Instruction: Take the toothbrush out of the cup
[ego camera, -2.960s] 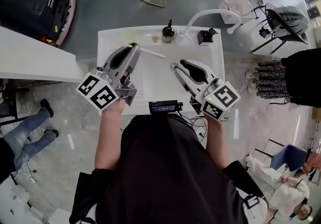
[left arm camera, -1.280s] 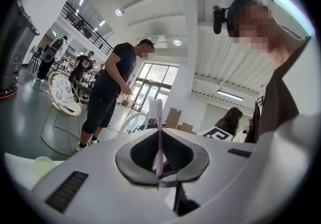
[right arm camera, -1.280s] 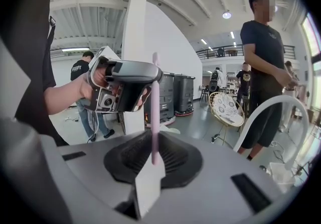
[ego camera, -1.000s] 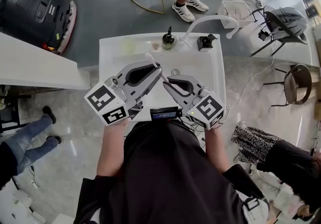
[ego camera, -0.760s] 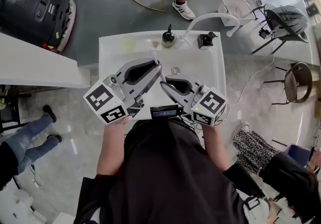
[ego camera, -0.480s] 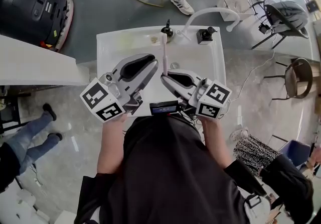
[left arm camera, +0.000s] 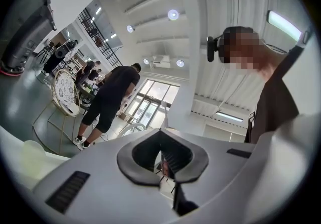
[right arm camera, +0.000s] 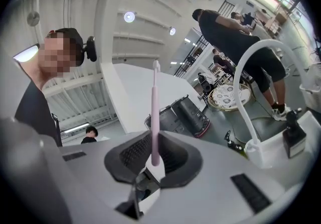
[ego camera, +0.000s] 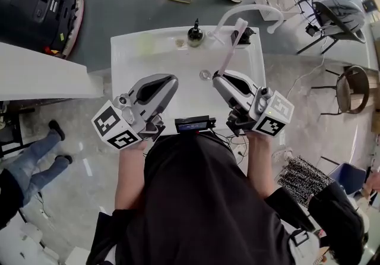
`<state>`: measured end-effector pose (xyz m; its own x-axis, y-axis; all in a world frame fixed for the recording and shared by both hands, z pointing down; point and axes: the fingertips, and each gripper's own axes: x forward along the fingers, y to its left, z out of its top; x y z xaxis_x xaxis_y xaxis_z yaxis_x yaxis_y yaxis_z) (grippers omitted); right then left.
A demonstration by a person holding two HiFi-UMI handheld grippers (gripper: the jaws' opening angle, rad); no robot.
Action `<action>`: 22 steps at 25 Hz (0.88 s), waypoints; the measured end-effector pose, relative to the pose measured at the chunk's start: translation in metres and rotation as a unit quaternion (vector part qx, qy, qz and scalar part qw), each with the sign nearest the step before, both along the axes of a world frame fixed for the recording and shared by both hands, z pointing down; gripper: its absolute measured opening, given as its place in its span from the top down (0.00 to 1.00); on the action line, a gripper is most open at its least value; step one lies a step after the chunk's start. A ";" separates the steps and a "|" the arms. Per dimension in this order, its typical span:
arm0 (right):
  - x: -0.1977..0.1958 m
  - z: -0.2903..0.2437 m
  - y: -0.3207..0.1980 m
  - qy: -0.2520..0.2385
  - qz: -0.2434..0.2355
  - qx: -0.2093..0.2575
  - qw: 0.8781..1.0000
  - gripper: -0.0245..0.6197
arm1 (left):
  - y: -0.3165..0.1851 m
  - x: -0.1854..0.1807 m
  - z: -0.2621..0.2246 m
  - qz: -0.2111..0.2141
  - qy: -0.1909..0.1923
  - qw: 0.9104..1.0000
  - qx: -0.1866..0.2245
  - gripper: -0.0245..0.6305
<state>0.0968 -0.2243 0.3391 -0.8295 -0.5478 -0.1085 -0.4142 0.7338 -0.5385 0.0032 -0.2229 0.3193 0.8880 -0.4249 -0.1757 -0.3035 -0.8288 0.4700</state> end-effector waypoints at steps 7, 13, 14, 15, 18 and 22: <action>0.017 -0.014 0.004 -0.019 0.009 0.018 1.000 0.89 | 0.008 -0.009 0.003 -0.011 0.028 0.999 -0.012 0.95; 0.003 -0.023 0.011 -0.023 -0.013 0.033 0.999 0.89 | 0.010 -0.009 -0.006 -0.010 0.036 0.999 -0.003 0.95; 0.001 -0.024 0.013 -0.024 -0.017 0.034 0.999 0.89 | 0.011 -0.009 -0.008 -0.010 0.038 0.999 -0.001 0.95; 0.000 -0.025 0.014 -0.024 -0.020 0.036 0.999 0.89 | 0.011 -0.009 -0.009 -0.010 0.040 0.999 0.000 0.95; -0.005 -0.026 0.016 -0.023 -0.028 0.041 0.999 0.89 | 0.012 -0.009 -0.009 -0.010 0.043 0.999 0.002 0.95; -0.013 -0.029 0.021 -0.022 -0.041 0.043 0.998 0.89 | 0.015 -0.008 -0.010 -0.008 0.046 0.999 -0.002 0.95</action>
<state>0.0834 -0.2033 0.3104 -0.8647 -0.4655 -0.1889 -0.3285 0.8084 -0.4885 -0.0047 -0.2076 0.3094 0.8612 -0.4400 -0.2543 -0.2728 -0.8224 0.4993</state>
